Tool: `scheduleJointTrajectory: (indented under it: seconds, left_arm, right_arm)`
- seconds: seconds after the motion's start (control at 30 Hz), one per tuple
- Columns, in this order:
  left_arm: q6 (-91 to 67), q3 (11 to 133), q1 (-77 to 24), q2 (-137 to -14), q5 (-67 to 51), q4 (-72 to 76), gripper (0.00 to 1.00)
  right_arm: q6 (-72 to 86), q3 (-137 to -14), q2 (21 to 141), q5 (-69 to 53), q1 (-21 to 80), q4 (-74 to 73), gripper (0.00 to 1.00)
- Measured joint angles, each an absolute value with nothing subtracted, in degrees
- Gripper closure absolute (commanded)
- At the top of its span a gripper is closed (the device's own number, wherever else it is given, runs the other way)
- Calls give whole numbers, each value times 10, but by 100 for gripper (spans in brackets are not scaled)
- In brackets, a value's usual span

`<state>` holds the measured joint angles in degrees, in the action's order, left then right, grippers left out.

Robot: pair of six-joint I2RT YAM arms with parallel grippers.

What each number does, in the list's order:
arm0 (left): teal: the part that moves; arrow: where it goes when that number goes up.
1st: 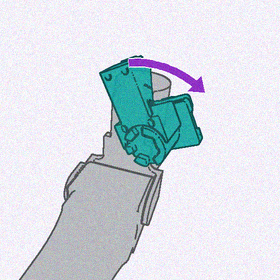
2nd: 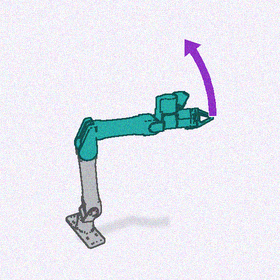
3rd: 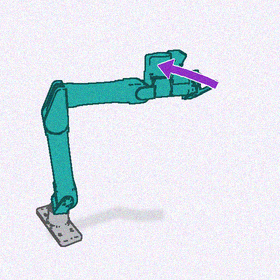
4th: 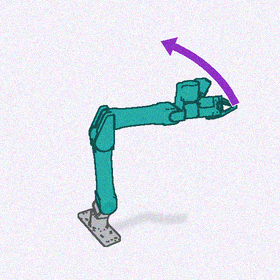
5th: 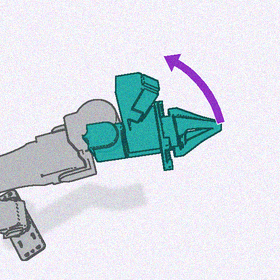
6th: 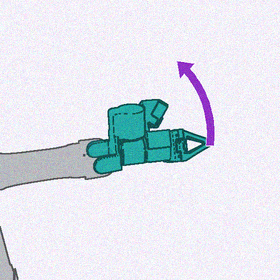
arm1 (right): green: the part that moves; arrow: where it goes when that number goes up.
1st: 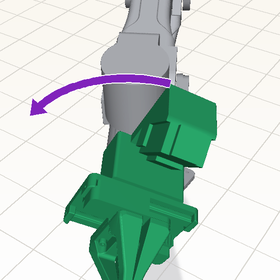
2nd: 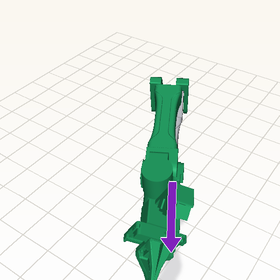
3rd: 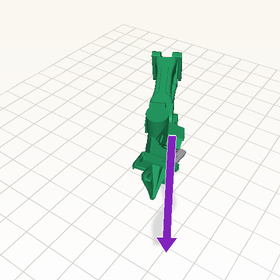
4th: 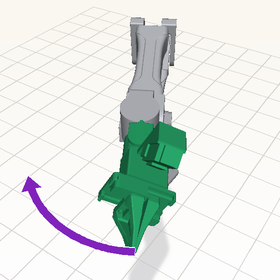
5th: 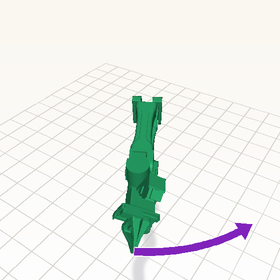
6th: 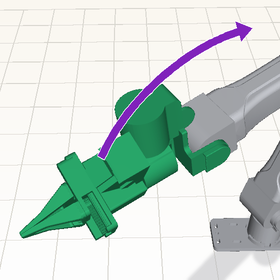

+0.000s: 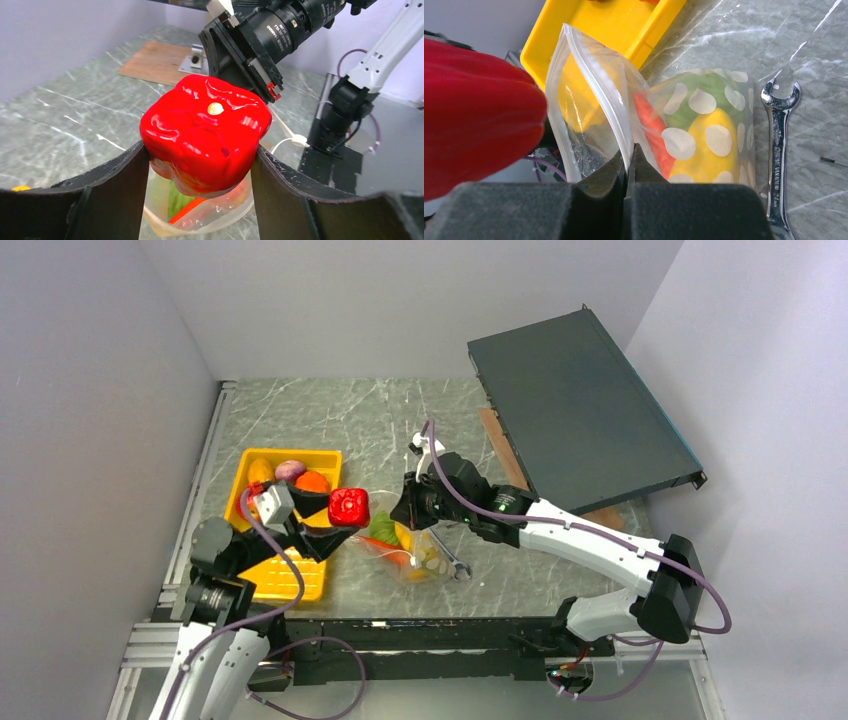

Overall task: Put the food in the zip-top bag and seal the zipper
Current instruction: Place the fake vegetable in the zipper food storage bag.

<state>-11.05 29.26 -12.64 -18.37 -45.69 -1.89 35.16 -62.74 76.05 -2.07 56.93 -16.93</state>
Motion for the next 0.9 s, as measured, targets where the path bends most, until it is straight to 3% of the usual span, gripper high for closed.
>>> scheduleJointTrajectory:
  seconds: [0.13,0.37,0.6,0.9]
  left_arm:
    - [-126,291,-129,-251,-498,6,47]
    - [-128,291,-152,-299,-500,3,33]
    - [-107,291,-188,-326,-456,-39,1]
    - [-93,293,-202,-316,-390,-72,0]
  right_arm:
    - [352,-630,764,-25,569,-168,100]
    - [352,-630,764,-32,569,-167,100]
    - [357,-630,764,-36,569,-166,100]
    - [358,-629,758,-35,569,-167,100]
